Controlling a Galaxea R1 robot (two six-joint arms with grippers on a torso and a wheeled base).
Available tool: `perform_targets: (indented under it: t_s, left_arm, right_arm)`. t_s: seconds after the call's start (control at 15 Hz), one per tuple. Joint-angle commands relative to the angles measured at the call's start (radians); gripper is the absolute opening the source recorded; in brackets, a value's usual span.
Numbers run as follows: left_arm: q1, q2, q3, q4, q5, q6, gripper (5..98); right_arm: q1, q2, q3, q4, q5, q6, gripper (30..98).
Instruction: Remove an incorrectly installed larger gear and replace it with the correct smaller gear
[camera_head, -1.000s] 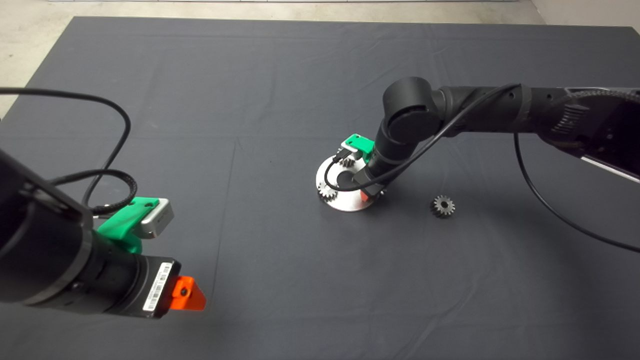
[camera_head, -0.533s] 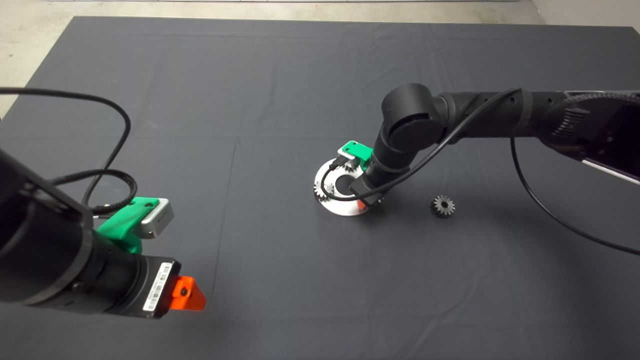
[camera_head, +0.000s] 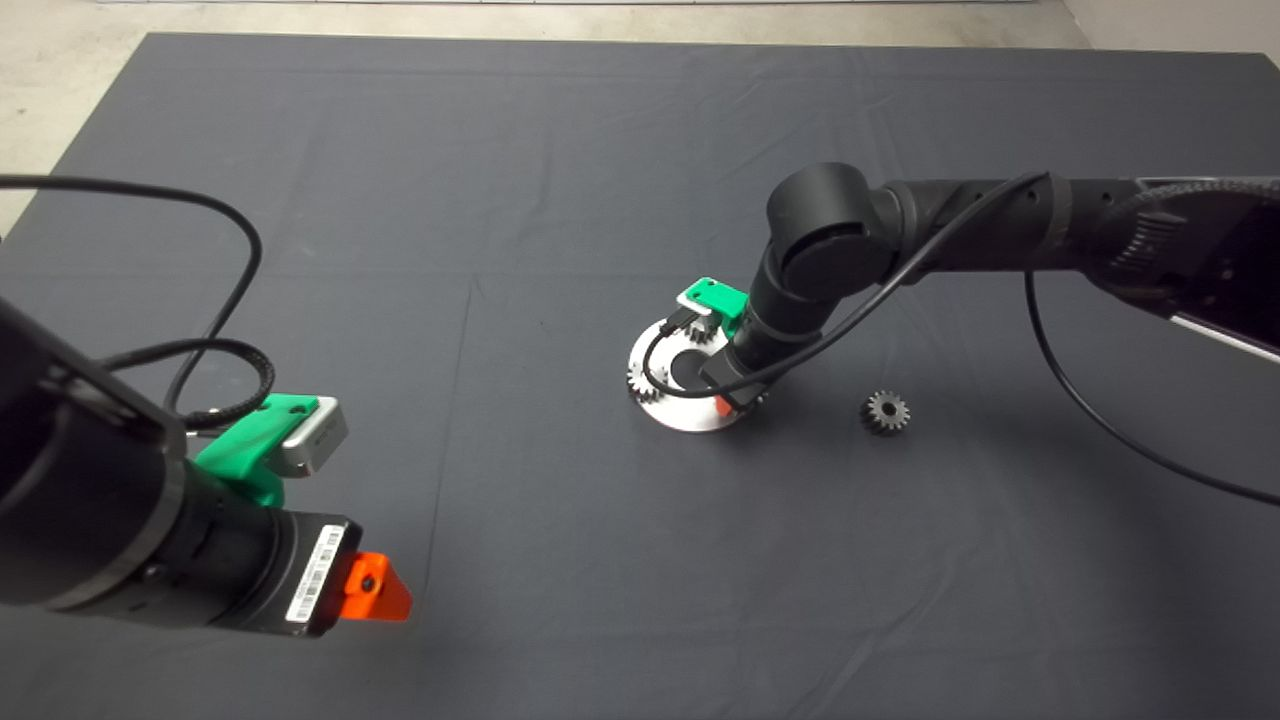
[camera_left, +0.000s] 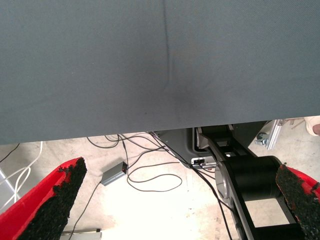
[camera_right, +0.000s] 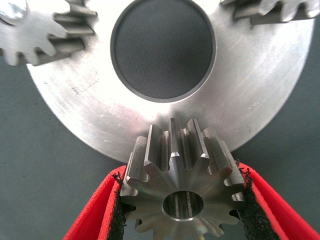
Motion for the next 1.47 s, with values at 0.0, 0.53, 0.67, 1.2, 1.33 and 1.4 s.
perform_targets:
  t_s: [0.0, 0.53, 0.67, 1.2, 1.33, 1.4]
  left_arm:
    - [-0.012, 0.001, 0.015, -0.015, 0.008, -0.003, 97.9]
    - [-0.010, 0.000, 0.015, -0.015, 0.006, -0.005, 97.9]
    - [-0.012, 0.000, 0.015, -0.015, 0.006, -0.005, 97.9]
    - [-0.011, 0.000, 0.015, -0.015, 0.006, -0.005, 97.9]
    - [-0.010, 0.000, 0.015, -0.016, 0.006, -0.005, 97.9]
    - [-0.010, 0.000, 0.015, -0.016, 0.006, -0.005, 97.9]
  right_arm:
    - [0.124, -0.024, 0.016, 0.046, -0.115, 0.006, 49.1]
    - [0.146, -0.102, -0.001, 0.079, -0.114, 0.006, 49.1]
    - [0.144, -0.129, -0.032, 0.079, -0.114, 0.005, 49.1]
    - [0.116, -0.162, -0.157, 0.075, -0.112, -0.021, 49.1]
    - [0.103, -0.165, -0.181, 0.075, -0.114, -0.024, 49.1]
    - [0.095, -0.174, -0.185, 0.075, -0.114, -0.026, 49.1]
